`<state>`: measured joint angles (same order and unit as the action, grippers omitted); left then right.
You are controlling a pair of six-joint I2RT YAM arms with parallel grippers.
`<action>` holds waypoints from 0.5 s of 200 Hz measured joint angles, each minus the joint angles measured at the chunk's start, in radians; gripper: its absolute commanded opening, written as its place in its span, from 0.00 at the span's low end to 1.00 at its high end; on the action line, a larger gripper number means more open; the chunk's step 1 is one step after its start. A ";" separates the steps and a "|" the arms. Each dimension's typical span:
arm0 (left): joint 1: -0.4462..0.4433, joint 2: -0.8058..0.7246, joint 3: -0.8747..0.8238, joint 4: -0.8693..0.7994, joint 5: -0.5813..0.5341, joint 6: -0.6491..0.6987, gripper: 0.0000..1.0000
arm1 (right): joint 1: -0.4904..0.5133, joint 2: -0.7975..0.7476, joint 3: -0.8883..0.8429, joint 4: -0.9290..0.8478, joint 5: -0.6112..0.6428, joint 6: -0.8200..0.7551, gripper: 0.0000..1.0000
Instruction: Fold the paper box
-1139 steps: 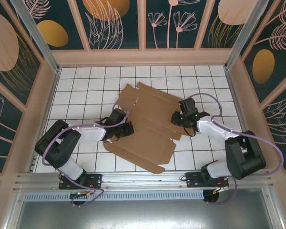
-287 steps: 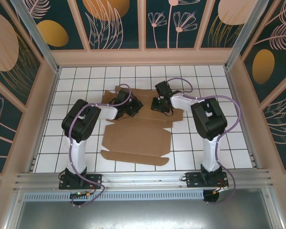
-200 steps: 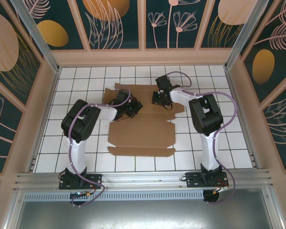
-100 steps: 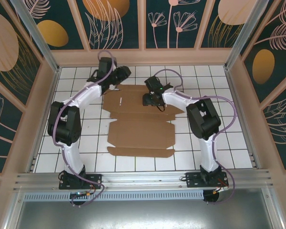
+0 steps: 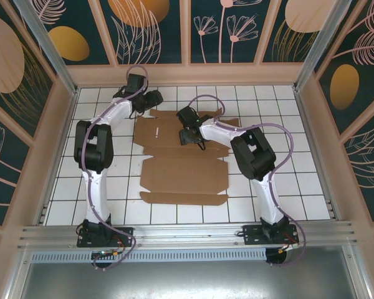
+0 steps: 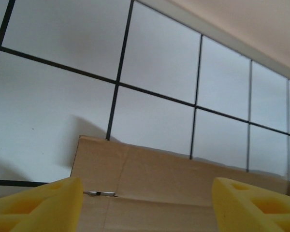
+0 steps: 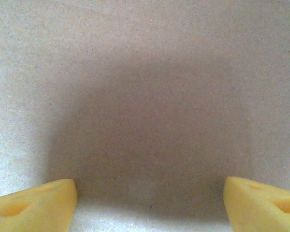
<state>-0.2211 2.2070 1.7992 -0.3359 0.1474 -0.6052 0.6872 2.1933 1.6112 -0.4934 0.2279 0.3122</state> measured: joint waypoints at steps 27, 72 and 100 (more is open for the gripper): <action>0.001 0.077 0.112 -0.056 -0.029 0.025 0.71 | 0.000 -0.007 -0.021 0.026 -0.006 0.000 0.80; 0.006 0.148 0.190 -0.097 -0.041 0.045 0.70 | 0.000 -0.016 -0.043 0.053 -0.011 -0.001 0.79; 0.006 0.183 0.180 -0.099 -0.016 0.045 0.70 | 0.000 -0.020 -0.050 0.062 -0.011 -0.002 0.79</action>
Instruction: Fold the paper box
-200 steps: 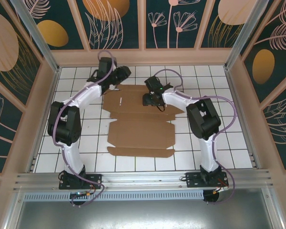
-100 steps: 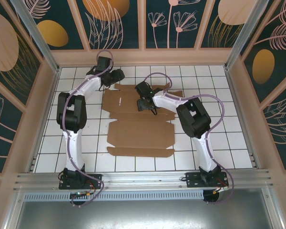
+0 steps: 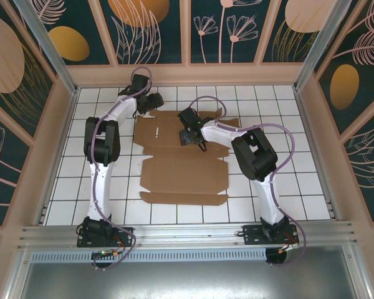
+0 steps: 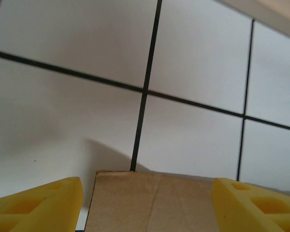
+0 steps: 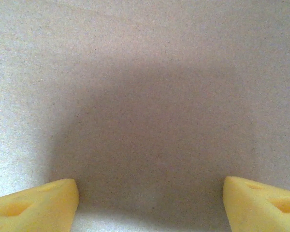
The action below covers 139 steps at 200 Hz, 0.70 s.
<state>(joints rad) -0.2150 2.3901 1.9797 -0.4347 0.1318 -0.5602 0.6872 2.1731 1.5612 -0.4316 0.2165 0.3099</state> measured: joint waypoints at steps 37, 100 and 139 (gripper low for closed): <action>0.000 0.001 -0.061 0.022 0.063 0.000 0.66 | 0.000 -0.003 -0.006 0.008 0.000 -0.004 0.78; 0.021 -0.026 -0.138 0.128 0.140 -0.028 0.63 | 0.000 -0.004 -0.013 0.018 -0.003 -0.010 0.76; 0.022 -0.070 -0.179 0.199 0.216 -0.071 0.63 | 0.000 -0.004 -0.015 0.024 -0.004 -0.010 0.75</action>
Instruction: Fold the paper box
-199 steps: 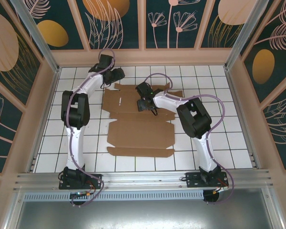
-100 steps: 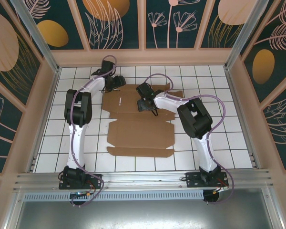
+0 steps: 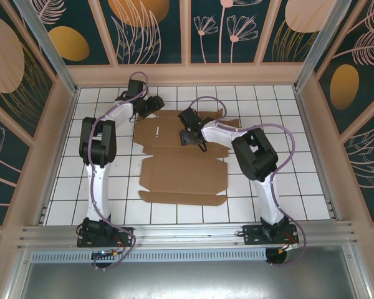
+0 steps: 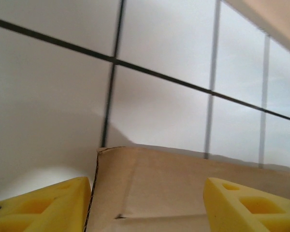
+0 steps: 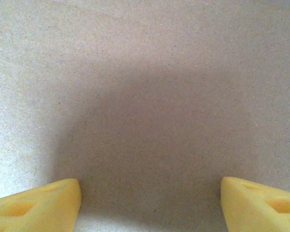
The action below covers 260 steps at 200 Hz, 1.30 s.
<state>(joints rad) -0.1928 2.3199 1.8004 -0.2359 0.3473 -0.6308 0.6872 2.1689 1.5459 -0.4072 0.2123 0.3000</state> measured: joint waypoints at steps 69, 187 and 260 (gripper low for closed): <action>-0.016 -0.014 -0.088 0.122 0.150 -0.069 0.62 | 0.000 0.000 -0.003 0.007 -0.001 -0.007 0.75; -0.027 -0.062 -0.118 0.106 0.126 -0.061 0.62 | -0.005 0.000 -0.002 0.008 -0.008 -0.030 0.75; -0.056 -0.576 -0.505 0.153 -0.016 -0.051 0.56 | -0.016 -0.016 -0.035 0.058 -0.061 -0.132 0.72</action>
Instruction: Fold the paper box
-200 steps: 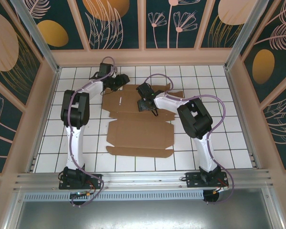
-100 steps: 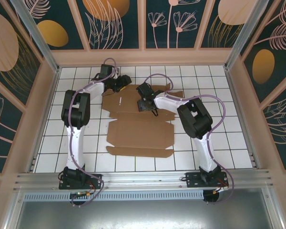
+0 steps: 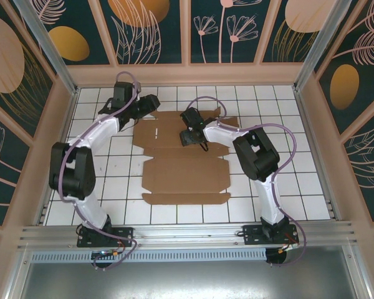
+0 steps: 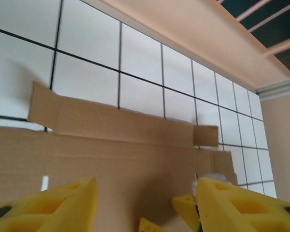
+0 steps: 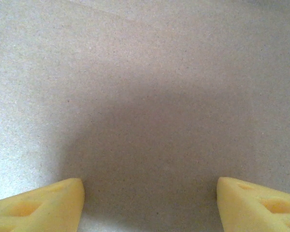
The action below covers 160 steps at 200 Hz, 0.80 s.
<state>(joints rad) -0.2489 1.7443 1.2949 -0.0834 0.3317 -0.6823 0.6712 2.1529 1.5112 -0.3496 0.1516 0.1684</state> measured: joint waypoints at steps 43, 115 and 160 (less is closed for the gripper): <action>-0.109 0.024 -0.089 0.027 0.005 -0.029 0.50 | -0.022 -0.054 -0.065 0.024 -0.080 -0.014 0.72; -0.227 0.085 -0.099 0.080 0.003 -0.121 0.49 | -0.145 -0.346 -0.203 0.042 -0.319 0.058 0.73; -0.286 0.179 -0.088 0.063 -0.008 -0.156 0.53 | -0.249 -0.541 -0.439 0.053 -0.299 0.166 0.80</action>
<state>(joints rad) -0.5350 1.9232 1.2068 -0.0200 0.3233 -0.8379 0.4217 1.6115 1.0721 -0.2970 -0.1471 0.3340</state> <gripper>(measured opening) 0.520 0.780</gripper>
